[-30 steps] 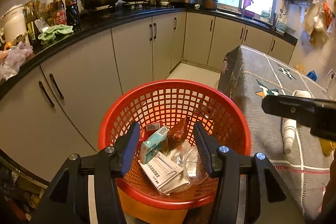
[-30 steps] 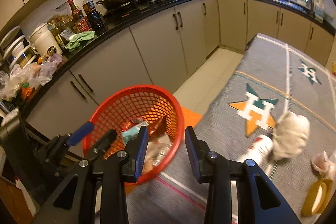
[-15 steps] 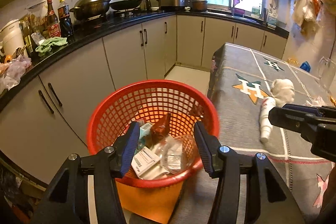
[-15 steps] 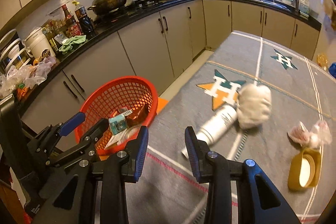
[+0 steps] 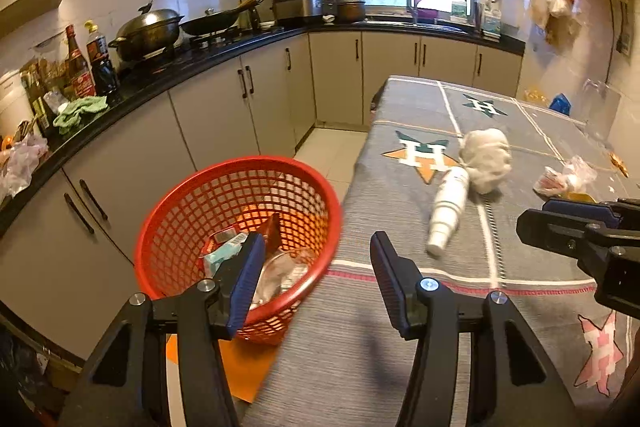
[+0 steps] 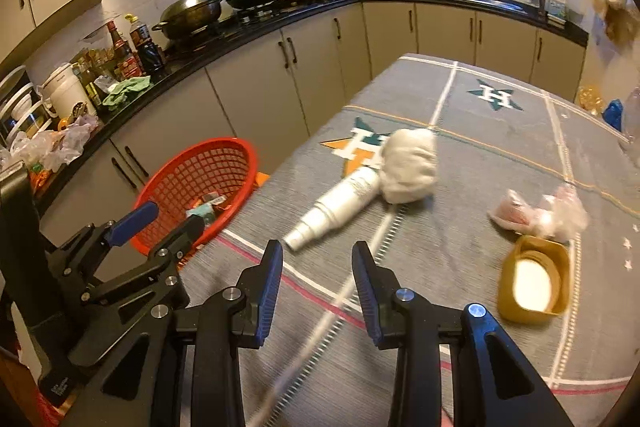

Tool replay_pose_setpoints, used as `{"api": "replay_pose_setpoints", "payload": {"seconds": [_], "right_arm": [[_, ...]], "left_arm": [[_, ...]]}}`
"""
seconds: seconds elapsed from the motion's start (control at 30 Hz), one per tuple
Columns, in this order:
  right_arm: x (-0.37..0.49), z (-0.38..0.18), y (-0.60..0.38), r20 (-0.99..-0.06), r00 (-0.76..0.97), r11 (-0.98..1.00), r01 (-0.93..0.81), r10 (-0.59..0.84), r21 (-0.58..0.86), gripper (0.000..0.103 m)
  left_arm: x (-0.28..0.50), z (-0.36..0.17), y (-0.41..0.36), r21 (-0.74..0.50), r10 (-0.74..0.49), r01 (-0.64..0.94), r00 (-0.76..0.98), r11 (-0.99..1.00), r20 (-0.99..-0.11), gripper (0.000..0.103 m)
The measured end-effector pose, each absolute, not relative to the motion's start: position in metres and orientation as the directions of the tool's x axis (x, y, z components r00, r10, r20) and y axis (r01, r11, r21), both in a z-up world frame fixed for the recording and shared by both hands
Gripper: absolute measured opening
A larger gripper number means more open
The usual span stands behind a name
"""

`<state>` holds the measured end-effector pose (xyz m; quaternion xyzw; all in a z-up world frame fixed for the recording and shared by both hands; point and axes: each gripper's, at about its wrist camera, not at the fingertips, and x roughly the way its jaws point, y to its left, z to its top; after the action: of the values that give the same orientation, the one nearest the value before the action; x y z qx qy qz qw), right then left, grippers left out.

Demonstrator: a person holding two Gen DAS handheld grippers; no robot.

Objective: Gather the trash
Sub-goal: 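Move both tools back over the table toward the spray bottle and gold tin, then grasp the white spray bottle with the left tool while the right tool grasps the gold tin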

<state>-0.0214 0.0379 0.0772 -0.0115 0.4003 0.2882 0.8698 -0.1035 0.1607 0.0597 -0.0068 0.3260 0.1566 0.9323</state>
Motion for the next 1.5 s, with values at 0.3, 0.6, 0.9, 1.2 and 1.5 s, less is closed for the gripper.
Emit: {"api": "replay_pose_setpoints", "payload": {"seconds": [0.3, 0.6, 0.9, 1.2, 1.5], "right_arm": [[-0.026, 0.079, -0.003, -0.700, 0.542, 0.857, -0.474, 0.465, 0.203, 0.039], [0.000, 0.089, -0.100, -0.680, 0.629, 0.925, -0.284, 0.378, 0.252, 0.039], [0.034, 0.059, -0.142, -0.749, 0.555, 0.932, -0.200, 0.363, 0.304, 0.039], [0.049, 0.029, -0.134, -0.783, 0.499, 0.928, -0.202, 0.372, 0.312, 0.035], [0.050, 0.017, -0.131, -0.791, 0.511, 0.941, -0.211, 0.337, 0.265, 0.008]], "left_arm": [[-0.100, 0.062, 0.129, 0.127, 0.268, -0.242, 0.747, 0.962, -0.609, 0.056], [-0.091, 0.056, 0.117, 0.117, 0.223, -0.195, 0.723, 0.974, -0.654, 0.058], [-0.072, 0.055, 0.113, 0.072, 0.163, -0.158, 0.695, 0.985, -0.700, 0.058], [-0.054, 0.057, 0.111, 0.068, 0.147, -0.142, 0.679, 0.988, -0.719, 0.059], [-0.022, 0.049, 0.101, 0.069, 0.129, -0.117, 0.652, 0.991, -0.748, 0.065]]}}
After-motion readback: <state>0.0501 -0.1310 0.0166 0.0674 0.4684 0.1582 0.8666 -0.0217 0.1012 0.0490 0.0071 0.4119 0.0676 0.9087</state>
